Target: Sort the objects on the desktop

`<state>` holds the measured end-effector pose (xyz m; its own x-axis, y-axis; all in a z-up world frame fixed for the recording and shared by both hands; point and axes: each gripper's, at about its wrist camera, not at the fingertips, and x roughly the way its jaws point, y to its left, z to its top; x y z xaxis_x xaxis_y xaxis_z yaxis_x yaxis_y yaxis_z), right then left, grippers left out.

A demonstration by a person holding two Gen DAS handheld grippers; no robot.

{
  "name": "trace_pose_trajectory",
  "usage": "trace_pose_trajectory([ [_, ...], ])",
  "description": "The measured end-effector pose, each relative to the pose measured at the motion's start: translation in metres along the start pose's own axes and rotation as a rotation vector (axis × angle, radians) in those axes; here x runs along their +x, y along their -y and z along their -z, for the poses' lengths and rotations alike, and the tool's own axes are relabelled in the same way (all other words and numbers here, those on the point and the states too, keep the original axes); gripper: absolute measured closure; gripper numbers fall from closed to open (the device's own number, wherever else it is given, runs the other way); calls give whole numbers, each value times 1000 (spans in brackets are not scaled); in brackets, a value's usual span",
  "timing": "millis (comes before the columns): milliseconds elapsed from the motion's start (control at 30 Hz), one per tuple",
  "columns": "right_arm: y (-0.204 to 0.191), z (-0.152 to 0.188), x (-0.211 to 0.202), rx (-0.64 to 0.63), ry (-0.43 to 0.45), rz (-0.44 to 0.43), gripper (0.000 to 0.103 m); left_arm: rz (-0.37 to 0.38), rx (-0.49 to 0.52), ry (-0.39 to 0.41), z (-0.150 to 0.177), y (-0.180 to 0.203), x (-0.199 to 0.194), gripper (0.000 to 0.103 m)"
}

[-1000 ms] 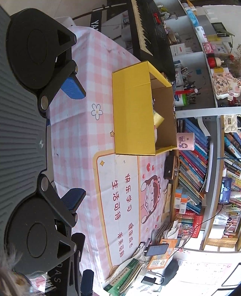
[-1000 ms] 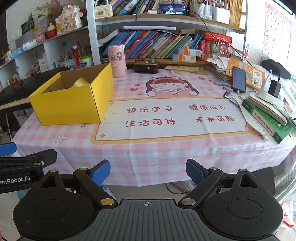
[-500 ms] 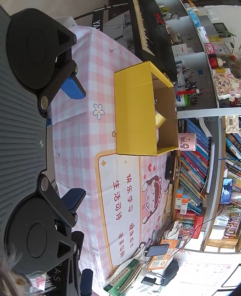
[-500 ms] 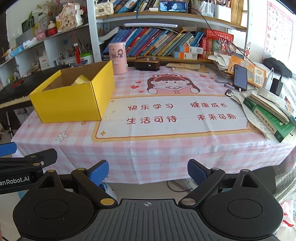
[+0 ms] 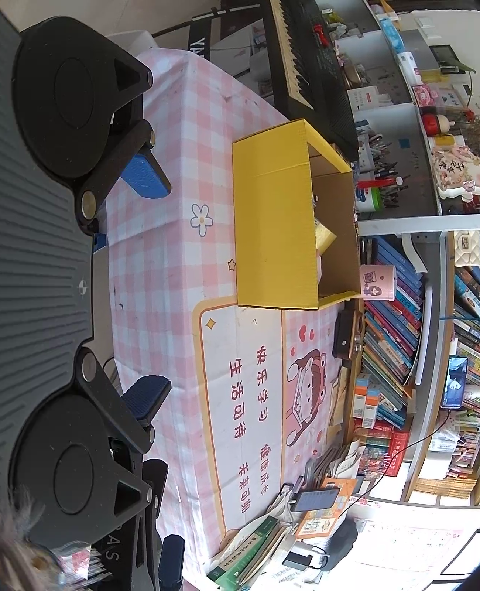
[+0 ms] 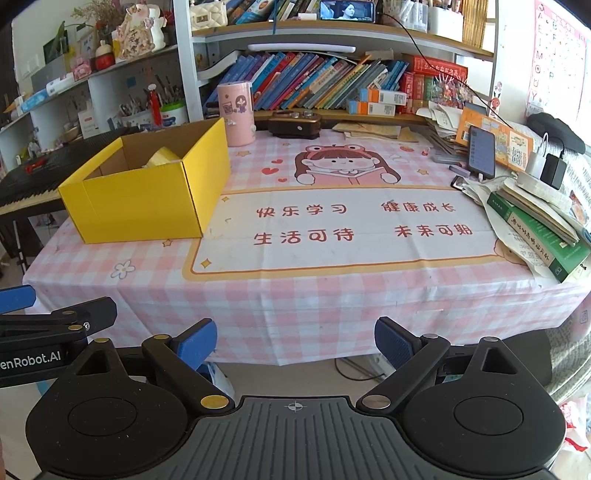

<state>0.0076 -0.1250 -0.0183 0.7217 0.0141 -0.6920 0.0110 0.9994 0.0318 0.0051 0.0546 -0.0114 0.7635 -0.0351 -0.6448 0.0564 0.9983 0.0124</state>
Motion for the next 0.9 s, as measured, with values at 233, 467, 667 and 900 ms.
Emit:
trace_pose_trajectory([
  [233, 1, 0, 2, 4, -5, -3, 8, 5, -1, -3, 0, 1, 0, 0],
  [467, 3, 1, 3, 8, -13, -8, 8, 15, -6, -7, 3, 1, 2, 0],
  [667, 4, 0, 5, 6, -21, -10, 8, 15, -8, -9, 3, 2, 3, 0],
  [900, 4, -1, 6, 5, -23, -13, 8, 15, -8, -11, 3, 1, 4, 0],
])
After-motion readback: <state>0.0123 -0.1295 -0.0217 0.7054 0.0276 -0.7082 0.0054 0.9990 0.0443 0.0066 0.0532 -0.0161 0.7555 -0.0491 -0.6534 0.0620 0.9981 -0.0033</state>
